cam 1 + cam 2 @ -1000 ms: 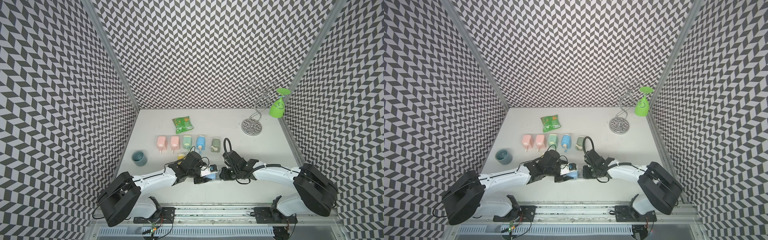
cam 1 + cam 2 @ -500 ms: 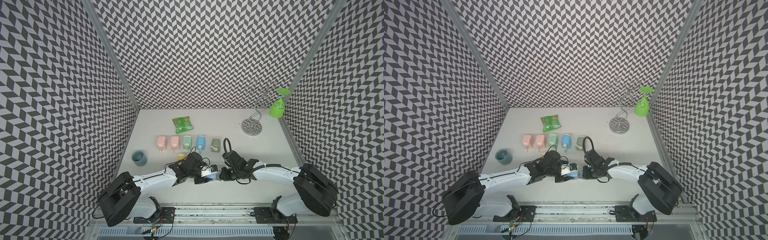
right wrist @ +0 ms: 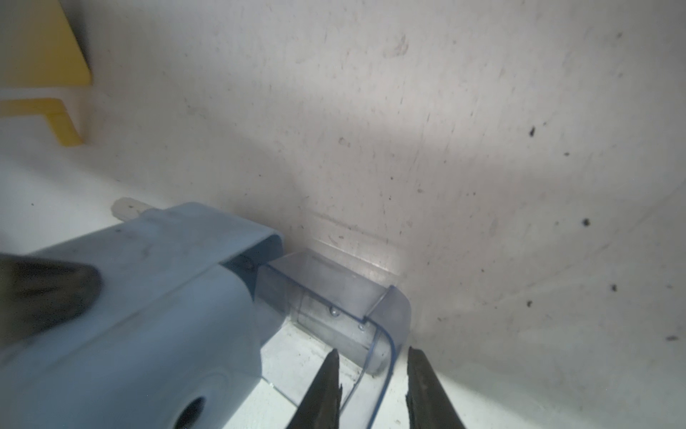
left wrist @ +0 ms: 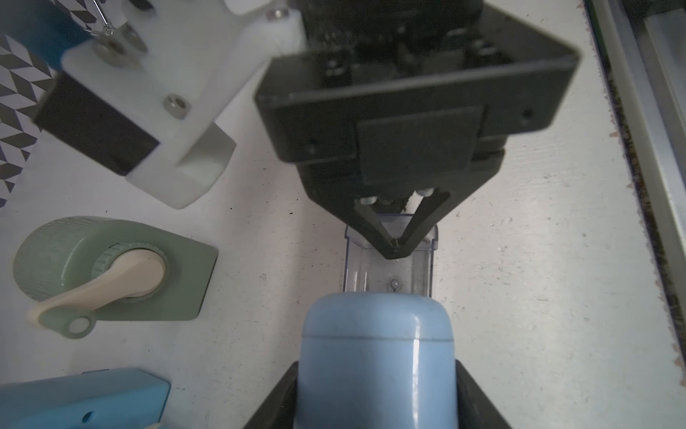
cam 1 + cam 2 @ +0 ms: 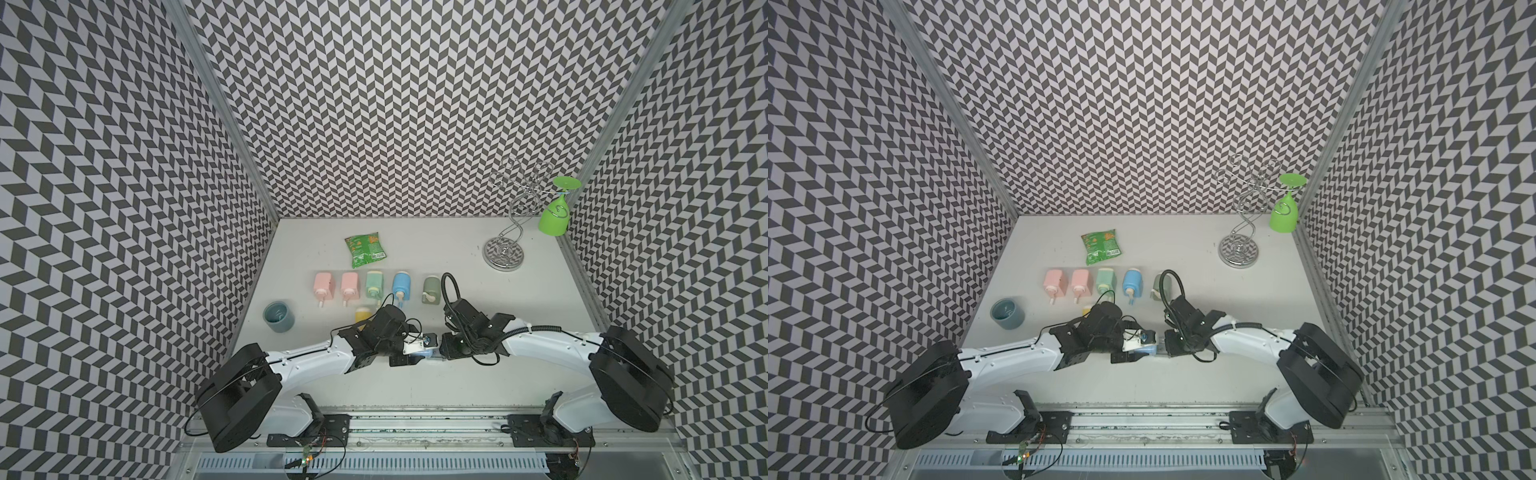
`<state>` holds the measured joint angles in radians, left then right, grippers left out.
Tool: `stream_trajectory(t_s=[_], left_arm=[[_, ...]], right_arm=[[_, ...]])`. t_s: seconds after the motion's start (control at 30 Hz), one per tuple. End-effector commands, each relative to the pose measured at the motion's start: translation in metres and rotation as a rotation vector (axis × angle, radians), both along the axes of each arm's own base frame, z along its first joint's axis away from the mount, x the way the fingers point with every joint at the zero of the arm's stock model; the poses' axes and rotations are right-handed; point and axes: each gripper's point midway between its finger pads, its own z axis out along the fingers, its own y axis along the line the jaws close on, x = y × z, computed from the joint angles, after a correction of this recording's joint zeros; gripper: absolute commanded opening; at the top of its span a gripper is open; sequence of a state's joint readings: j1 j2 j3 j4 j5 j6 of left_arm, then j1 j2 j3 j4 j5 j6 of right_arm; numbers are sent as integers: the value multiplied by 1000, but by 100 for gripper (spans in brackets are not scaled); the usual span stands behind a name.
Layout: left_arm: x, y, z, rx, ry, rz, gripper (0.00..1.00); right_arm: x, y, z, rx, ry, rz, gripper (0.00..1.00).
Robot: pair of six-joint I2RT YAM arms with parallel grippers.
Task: Put the tray back into the pencil sharpener
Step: Close the container of the pencil sharpener.
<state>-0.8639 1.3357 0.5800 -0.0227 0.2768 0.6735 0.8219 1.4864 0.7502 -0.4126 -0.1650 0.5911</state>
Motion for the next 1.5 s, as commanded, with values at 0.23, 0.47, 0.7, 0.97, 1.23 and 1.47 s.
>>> stream_trajectory(t_s=[0.23, 0.47, 0.7, 0.97, 1.23, 1.47], left_arm=[[-20, -6, -9, 2, 109, -74, 53], [-18, -5, -15, 23, 128, -59, 53], [-13, -6, -14, 23, 103, -48, 53], [-6, -7, -13, 16, 83, -19, 52], [-8, -4, -16, 27, 89, -18, 50], [-6, -6, -16, 26, 84, -19, 49]], right_arm=[[7, 30, 14, 154, -10, 2, 24], [4, 35, 20, 216, -6, -6, 21], [0, 47, 28, 340, 13, 45, 21], [4, 28, 26, 325, 3, 5, 22], [6, 13, 6, 211, 10, -23, 27], [-3, 42, 22, 352, 40, 74, 25]])
